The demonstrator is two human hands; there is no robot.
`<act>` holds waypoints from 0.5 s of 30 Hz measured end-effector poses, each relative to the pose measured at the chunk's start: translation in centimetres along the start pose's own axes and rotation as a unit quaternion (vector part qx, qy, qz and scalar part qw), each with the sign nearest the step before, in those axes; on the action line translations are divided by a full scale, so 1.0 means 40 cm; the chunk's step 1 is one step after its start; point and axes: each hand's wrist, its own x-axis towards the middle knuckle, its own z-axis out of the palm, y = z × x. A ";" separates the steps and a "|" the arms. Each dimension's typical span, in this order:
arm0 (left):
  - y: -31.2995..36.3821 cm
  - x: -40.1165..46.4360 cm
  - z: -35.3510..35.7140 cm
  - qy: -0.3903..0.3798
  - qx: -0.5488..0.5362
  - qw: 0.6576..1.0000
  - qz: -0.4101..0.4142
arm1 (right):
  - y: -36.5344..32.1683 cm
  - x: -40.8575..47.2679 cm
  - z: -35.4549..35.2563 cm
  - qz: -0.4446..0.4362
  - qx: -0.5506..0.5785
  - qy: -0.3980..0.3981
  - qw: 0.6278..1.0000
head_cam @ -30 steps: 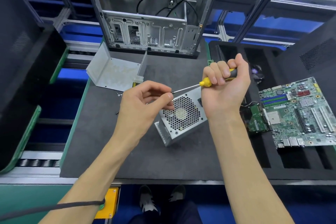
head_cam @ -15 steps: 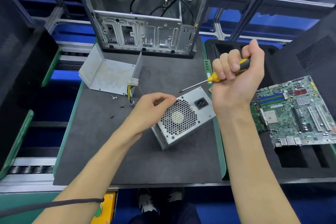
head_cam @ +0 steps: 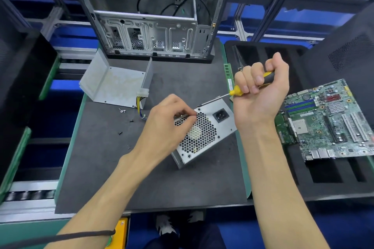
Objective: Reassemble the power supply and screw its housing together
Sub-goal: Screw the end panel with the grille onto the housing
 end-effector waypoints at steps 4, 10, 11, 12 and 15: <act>0.013 0.002 -0.004 0.043 0.009 0.999 0.015 | -0.003 -0.001 -0.006 0.006 0.019 0.014 1.000; 0.019 -0.004 -0.017 0.039 -0.152 0.983 -0.095 | -0.004 -0.008 -0.012 0.022 0.074 0.038 0.996; 0.021 -0.004 -0.018 0.035 -0.175 0.979 -0.099 | -0.003 -0.009 -0.012 0.025 0.079 0.039 0.996; 0.023 -0.004 -0.018 0.036 -0.204 0.973 -0.105 | -0.002 -0.010 -0.013 0.028 0.083 0.040 0.995; 0.031 -0.005 -0.022 0.040 -0.337 0.927 -0.158 | -0.001 -0.014 -0.013 0.031 0.088 0.037 0.995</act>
